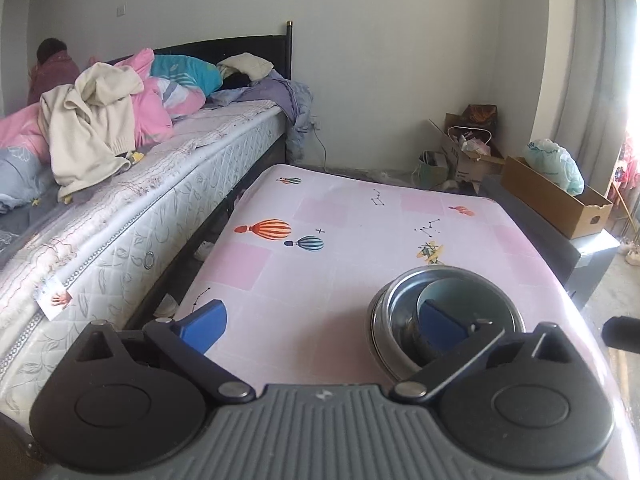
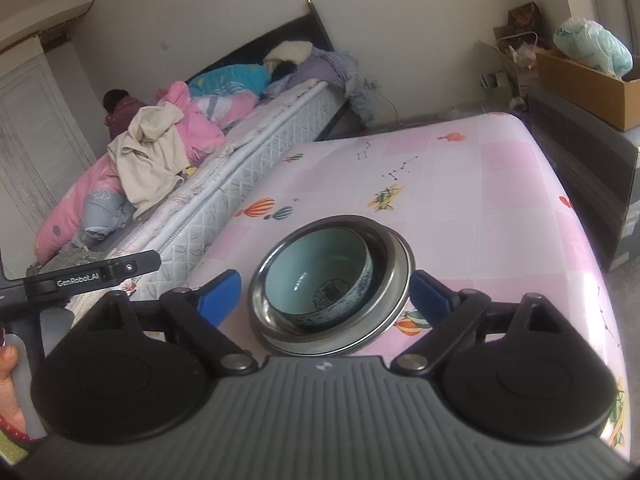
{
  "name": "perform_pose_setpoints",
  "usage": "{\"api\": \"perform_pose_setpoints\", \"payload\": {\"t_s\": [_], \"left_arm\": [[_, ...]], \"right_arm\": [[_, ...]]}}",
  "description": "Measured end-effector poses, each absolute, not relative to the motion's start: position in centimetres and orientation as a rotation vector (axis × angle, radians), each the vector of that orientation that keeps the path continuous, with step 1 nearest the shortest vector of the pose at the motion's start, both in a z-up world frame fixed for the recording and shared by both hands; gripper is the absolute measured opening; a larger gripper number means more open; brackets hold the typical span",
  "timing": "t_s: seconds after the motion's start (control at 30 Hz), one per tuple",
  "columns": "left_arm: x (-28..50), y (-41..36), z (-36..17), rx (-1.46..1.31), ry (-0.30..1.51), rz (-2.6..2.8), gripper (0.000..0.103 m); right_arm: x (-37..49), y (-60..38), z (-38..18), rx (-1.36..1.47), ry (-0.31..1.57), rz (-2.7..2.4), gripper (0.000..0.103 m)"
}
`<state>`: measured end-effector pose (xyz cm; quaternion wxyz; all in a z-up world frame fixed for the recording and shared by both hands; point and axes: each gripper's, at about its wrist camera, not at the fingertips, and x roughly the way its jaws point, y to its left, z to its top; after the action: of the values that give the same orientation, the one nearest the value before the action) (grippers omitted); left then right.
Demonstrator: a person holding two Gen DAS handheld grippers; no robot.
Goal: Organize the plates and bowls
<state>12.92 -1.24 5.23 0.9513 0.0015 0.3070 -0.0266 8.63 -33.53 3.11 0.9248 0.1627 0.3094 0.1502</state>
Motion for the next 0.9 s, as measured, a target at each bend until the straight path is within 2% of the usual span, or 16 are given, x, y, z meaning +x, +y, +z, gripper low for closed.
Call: {"api": "perform_pose_setpoints", "payload": {"t_s": [0.33, 0.53, 0.9], "left_arm": [[9.1, -1.1, 4.0, 0.024, 0.631, -0.013, 0.103], [8.2, -2.2, 4.4, 0.132, 0.613, 0.128, 0.103], [7.9, -2.1, 5.4, 0.083, 0.673, 0.134, 0.103]], "right_arm": [[1.3, -30.3, 5.6, 0.25, 0.552, 0.298, 0.102], [-0.3, -28.9, 7.0, 0.173, 0.506, 0.233, 0.102], [-0.8, -26.7, 6.7, 0.021, 0.471, 0.084, 0.102]]}}
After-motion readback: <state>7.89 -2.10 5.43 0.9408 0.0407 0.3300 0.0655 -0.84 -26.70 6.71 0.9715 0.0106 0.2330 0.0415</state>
